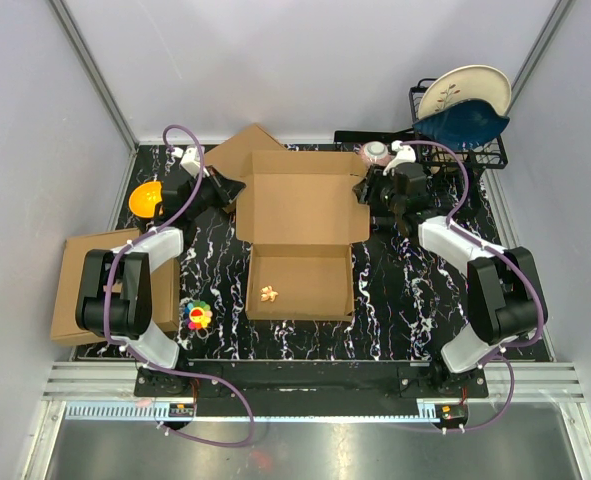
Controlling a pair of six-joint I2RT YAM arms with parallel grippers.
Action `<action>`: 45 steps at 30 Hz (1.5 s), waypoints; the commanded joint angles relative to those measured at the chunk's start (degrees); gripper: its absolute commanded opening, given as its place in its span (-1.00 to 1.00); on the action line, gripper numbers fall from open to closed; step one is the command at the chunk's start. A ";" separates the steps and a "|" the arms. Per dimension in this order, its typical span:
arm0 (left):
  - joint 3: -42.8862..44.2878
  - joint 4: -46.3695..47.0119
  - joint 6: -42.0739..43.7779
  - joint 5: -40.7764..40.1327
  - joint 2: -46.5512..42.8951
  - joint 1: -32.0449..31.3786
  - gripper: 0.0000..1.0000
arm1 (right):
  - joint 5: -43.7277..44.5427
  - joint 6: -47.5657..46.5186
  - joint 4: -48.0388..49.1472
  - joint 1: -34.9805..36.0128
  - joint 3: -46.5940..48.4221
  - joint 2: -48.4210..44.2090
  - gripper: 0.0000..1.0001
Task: Fold the paper box
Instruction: Close the paper box at the center of the board.
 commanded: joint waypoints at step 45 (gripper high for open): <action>-8.56 -6.38 11.91 -52.80 -19.67 -23.00 -1.00 | 25.15 -1.57 -9.80 14.55 1.06 -9.96 -1.00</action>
